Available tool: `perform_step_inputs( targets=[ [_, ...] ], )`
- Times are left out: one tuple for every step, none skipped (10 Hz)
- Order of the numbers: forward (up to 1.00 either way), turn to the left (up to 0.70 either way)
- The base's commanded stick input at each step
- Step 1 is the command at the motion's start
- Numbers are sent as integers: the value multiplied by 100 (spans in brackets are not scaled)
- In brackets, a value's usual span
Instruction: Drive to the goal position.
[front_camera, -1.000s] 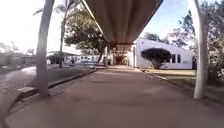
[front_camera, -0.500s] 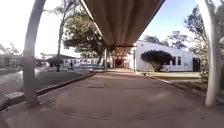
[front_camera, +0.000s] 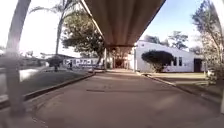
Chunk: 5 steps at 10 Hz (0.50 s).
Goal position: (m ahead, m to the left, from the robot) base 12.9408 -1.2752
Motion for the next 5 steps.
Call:
perform_step_inputs(
  targets=[
    [70,0],
    [70,0],
    [70,0],
    [70,0],
    [70,0]
  ],
)
